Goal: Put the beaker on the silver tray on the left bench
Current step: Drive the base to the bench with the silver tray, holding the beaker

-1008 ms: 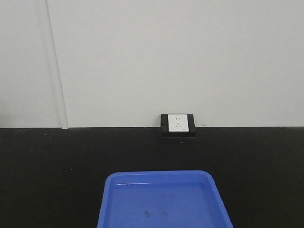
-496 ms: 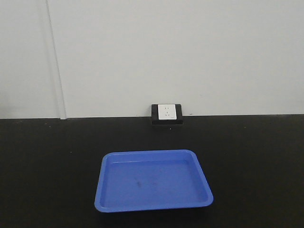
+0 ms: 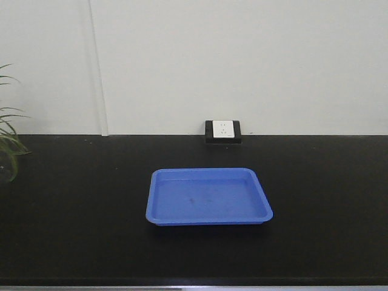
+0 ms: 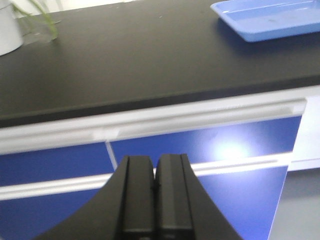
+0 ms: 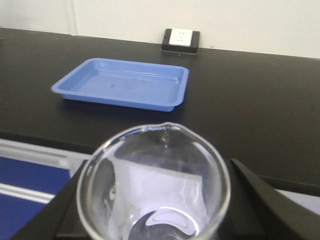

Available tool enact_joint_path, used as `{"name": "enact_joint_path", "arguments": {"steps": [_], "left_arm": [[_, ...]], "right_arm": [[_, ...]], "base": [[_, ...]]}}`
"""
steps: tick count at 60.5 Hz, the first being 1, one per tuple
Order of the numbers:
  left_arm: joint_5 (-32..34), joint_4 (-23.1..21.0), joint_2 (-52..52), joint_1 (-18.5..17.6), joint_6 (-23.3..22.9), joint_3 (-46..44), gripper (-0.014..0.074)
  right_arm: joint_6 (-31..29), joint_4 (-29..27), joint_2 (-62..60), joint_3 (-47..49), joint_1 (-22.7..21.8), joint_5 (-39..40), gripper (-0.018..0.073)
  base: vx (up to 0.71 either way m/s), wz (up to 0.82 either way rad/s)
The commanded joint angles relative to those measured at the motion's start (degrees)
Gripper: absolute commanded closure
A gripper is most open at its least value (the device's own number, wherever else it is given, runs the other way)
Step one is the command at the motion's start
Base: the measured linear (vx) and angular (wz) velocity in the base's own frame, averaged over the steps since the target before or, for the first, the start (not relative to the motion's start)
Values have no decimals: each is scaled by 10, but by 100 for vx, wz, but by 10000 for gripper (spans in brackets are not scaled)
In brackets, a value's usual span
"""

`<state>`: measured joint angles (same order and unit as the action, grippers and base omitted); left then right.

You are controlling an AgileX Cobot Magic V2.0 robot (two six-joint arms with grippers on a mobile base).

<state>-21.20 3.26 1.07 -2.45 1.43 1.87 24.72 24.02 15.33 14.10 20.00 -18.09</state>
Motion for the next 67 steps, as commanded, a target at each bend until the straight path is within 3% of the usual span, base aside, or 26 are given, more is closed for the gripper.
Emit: {"name": "enact_joint_path", "arguments": {"steps": [1,67], "left_arm": [[43,-2,4,-4,-1,11,595],[43,-2,4,-4,-1,11,595]], "right_arm": [[-2,13,5,18,-4,45,570],[-2,13,5,18,-4,46,570]], "base": [[-33,23],[-33,45]]}}
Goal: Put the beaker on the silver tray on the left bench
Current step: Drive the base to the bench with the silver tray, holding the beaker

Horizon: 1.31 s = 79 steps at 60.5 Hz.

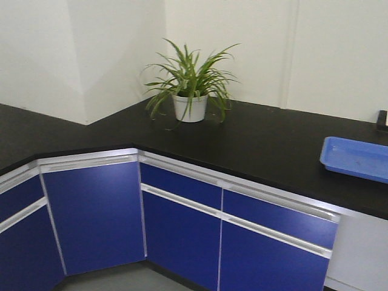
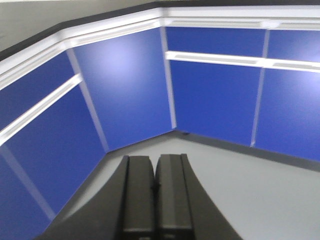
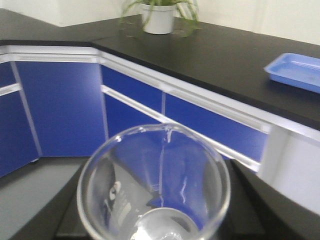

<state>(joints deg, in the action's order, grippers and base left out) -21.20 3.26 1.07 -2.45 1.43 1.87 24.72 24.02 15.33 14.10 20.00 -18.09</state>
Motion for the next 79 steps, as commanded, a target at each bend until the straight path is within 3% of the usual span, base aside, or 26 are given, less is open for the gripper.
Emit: {"name": "enact_joint_path", "arguments": {"steps": [1,44,79], "left_arm": [[43,-2,4,-4,-1,11,595],[43,-2,4,-4,-1,11,595],[43,-2,4,-4,-1,11,595]], "right_arm": [[-2,13,5,18,-4,46,570],[-2,13,5,18,-4,45,570],[-2,13,5,18,-4,45,570]], "base": [[-30,53],[-24,61],[-4,42]]}}
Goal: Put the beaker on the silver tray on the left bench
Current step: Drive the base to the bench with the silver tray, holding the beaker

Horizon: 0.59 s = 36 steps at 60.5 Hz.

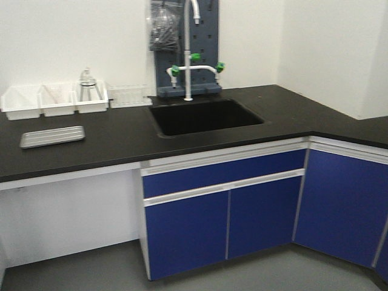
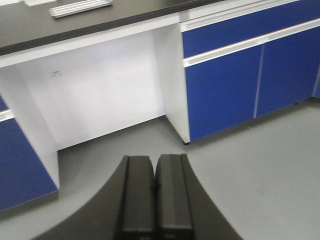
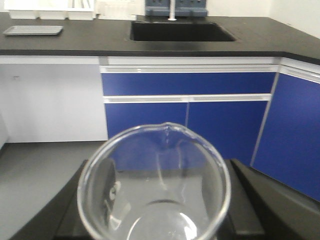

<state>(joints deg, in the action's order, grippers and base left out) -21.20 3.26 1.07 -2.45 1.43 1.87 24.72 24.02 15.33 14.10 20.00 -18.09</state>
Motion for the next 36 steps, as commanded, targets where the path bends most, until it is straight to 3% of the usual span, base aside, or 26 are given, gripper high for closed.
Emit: {"name": "enact_joint_path", "arguments": {"steps": [1,36], "left_arm": [[43,-2,4,-4,-1,11,595],[43,-2,4,-4,-1,11,595]], "right_arm": [[-2,13,5,18,-4,45,570],[-2,13,5,18,-4,45,570]], "base": [[7,36],[17,53]]}}
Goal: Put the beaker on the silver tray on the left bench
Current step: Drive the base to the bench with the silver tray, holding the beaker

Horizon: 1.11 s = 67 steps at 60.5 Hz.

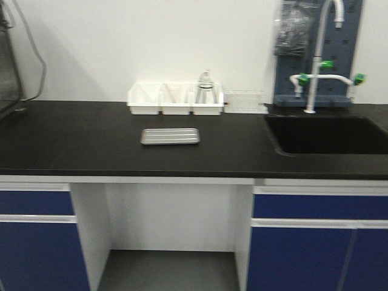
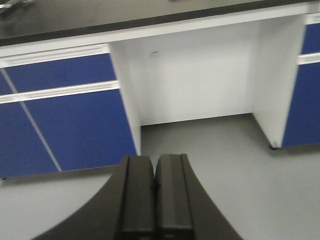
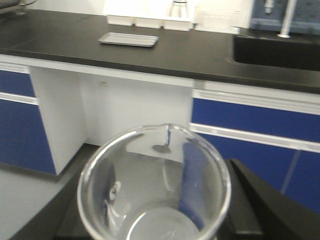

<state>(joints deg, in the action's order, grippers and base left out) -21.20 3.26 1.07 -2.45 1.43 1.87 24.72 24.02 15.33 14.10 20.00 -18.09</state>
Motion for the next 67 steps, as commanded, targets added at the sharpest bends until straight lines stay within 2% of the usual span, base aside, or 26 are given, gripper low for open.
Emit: {"name": "enact_joint_path", "arguments": {"steps": [1,39,67], "left_arm": [[43,-2,4,-4,-1,11,595],[43,-2,4,-4,-1,11,595],[43,-2,4,-4,-1,11,595]], "right_arm": [[-2,13,5,18,-4,45,570],[-2,13,5,18,-4,45,570],[-2,13,5,18,-4,45,570]], "base": [[23,51],[31,46],[42,-24]]}}
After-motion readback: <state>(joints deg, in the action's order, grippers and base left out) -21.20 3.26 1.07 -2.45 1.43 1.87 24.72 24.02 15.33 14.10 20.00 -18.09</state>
